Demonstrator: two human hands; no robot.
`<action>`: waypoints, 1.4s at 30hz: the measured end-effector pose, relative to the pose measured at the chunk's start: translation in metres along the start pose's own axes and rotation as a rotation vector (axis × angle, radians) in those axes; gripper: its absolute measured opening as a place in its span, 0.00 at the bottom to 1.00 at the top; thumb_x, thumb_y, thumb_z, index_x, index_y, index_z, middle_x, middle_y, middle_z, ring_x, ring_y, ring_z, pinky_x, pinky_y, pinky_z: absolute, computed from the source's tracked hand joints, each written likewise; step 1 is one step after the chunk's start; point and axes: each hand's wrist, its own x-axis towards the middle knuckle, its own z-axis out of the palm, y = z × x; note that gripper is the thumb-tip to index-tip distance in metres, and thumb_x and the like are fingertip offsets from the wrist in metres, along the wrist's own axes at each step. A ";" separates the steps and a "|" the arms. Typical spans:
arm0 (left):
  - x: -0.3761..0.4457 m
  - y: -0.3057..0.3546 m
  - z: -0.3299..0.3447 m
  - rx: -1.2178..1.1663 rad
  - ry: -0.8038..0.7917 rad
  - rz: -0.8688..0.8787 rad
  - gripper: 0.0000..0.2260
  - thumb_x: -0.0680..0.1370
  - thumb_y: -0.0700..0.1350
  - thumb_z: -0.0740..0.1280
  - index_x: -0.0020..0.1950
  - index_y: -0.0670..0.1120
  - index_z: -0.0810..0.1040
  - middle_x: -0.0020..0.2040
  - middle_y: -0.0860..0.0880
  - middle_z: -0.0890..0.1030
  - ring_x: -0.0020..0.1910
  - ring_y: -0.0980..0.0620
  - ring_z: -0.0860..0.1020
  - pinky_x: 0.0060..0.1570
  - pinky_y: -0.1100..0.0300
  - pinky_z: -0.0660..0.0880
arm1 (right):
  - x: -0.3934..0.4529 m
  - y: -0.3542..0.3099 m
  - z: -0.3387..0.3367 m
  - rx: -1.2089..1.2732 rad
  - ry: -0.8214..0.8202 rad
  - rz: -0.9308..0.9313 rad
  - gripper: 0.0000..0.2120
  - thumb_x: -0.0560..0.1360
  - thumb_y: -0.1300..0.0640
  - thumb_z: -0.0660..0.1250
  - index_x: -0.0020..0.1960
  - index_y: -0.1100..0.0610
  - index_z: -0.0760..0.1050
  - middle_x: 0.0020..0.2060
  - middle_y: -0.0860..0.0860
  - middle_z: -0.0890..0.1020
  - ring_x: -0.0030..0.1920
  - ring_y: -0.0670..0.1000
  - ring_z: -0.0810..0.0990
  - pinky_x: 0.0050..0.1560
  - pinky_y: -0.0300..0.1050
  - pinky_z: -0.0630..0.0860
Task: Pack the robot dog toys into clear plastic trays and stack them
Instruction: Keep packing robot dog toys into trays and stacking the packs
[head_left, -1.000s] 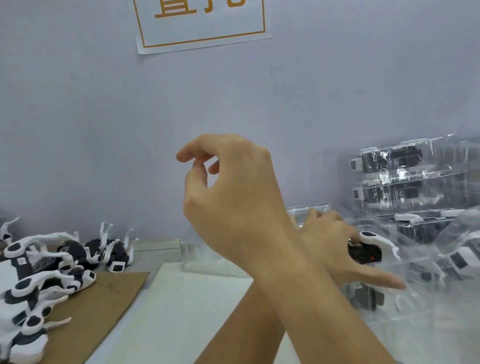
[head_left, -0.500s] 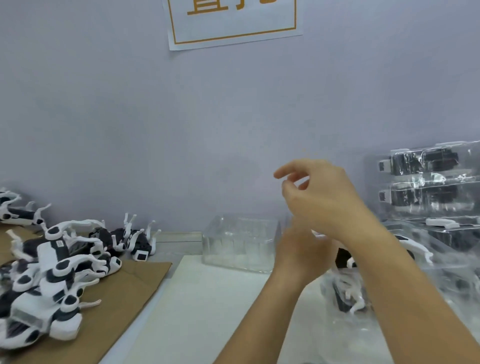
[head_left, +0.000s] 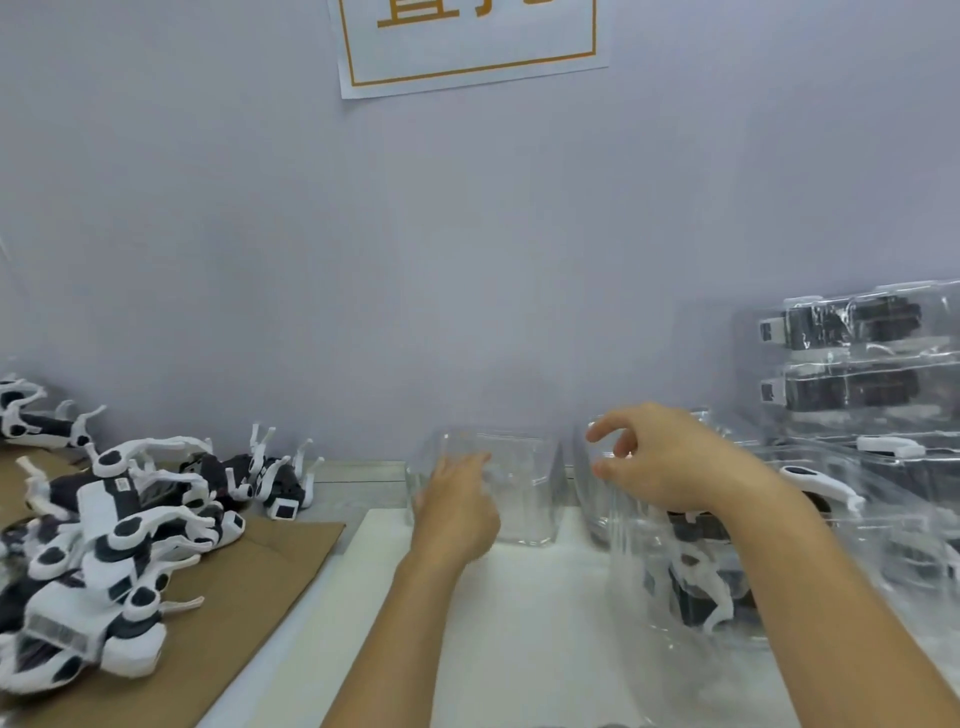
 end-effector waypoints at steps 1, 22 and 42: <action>0.000 -0.005 0.004 0.078 -0.039 -0.011 0.23 0.82 0.42 0.62 0.75 0.55 0.65 0.75 0.54 0.65 0.77 0.52 0.56 0.71 0.50 0.58 | -0.001 -0.001 -0.001 -0.004 0.007 -0.002 0.18 0.78 0.50 0.67 0.68 0.46 0.73 0.61 0.50 0.77 0.54 0.51 0.77 0.50 0.42 0.72; 0.001 0.011 -0.102 -0.548 0.351 0.048 0.08 0.79 0.48 0.71 0.46 0.44 0.81 0.41 0.47 0.80 0.38 0.51 0.77 0.39 0.63 0.72 | 0.000 -0.040 0.024 -0.032 0.256 -0.209 0.14 0.79 0.47 0.65 0.62 0.50 0.78 0.55 0.47 0.81 0.59 0.50 0.77 0.63 0.49 0.73; -0.014 0.044 -0.120 -0.764 0.318 0.066 0.09 0.79 0.48 0.71 0.45 0.43 0.82 0.35 0.50 0.78 0.31 0.54 0.75 0.39 0.56 0.74 | -0.003 -0.072 0.041 0.962 0.279 -0.192 0.05 0.77 0.58 0.71 0.43 0.54 0.84 0.34 0.50 0.86 0.35 0.46 0.84 0.35 0.35 0.77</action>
